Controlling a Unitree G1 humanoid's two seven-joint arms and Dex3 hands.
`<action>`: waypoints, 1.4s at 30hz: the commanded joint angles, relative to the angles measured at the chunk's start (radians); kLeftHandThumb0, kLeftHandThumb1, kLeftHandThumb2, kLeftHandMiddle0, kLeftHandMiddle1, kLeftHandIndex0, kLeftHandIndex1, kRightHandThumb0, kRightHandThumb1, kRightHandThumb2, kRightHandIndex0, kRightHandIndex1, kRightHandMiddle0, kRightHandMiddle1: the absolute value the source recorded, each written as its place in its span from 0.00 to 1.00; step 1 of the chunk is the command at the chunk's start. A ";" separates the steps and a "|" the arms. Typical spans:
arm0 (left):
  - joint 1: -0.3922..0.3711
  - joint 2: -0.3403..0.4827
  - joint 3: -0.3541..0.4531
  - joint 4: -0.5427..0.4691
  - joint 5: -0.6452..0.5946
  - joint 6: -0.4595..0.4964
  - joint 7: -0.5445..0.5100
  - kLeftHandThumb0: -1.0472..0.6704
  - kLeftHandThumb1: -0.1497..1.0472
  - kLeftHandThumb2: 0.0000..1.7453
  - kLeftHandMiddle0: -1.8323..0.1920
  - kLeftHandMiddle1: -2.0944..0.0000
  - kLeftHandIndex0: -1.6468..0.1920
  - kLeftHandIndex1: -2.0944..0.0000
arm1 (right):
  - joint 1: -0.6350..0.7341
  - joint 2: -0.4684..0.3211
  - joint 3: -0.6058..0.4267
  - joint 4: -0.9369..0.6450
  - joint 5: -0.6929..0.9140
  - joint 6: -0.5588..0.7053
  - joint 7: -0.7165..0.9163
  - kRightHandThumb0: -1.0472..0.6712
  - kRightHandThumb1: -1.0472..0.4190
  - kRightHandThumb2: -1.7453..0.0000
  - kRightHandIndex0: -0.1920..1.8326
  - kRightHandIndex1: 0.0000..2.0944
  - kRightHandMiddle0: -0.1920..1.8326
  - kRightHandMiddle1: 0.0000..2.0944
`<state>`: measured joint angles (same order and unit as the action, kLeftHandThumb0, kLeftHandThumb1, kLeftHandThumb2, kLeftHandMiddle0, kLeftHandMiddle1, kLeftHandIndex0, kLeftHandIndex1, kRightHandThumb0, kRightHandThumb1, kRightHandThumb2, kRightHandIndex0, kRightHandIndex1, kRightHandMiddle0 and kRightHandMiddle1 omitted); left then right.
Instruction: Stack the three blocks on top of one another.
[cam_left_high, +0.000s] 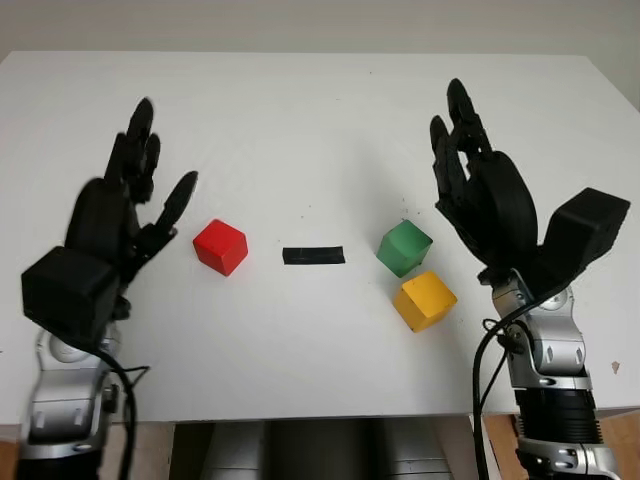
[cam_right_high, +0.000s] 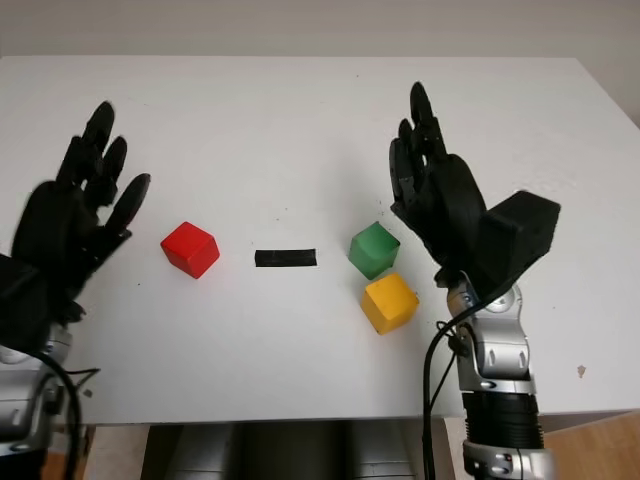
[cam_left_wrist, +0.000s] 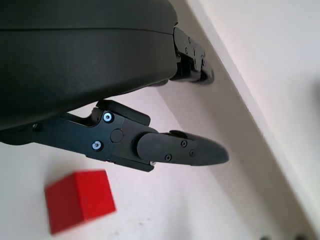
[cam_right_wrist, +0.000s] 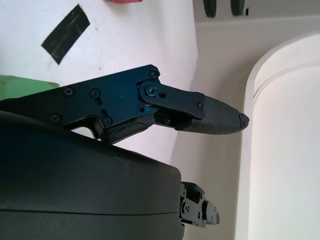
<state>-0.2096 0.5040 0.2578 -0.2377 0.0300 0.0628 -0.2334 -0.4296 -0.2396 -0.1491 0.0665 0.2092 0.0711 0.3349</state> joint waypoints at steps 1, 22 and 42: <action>-0.024 0.093 0.007 0.013 0.005 0.012 -0.071 0.33 0.96 0.04 0.72 0.95 0.65 0.84 | -0.028 -0.023 -0.010 0.018 0.013 0.010 0.012 0.20 0.00 0.64 0.03 0.02 0.03 0.02; -0.216 0.415 -0.246 0.165 0.389 -0.070 -0.288 0.26 0.89 0.03 0.91 0.99 0.75 0.92 | -0.076 0.004 -0.059 -0.027 0.108 0.166 -0.103 0.19 0.00 0.63 0.00 0.00 0.00 0.00; -0.223 0.409 -0.311 0.181 0.536 -0.165 -0.286 0.25 0.88 0.03 0.93 0.98 0.76 0.96 | -0.083 0.007 -0.049 -0.055 0.112 0.196 -0.130 0.20 0.00 0.61 0.00 0.00 0.00 0.00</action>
<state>-0.4284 0.9052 -0.0484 -0.0539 0.5641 -0.0930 -0.5174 -0.4958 -0.2320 -0.1970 0.0365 0.3177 0.2634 0.2056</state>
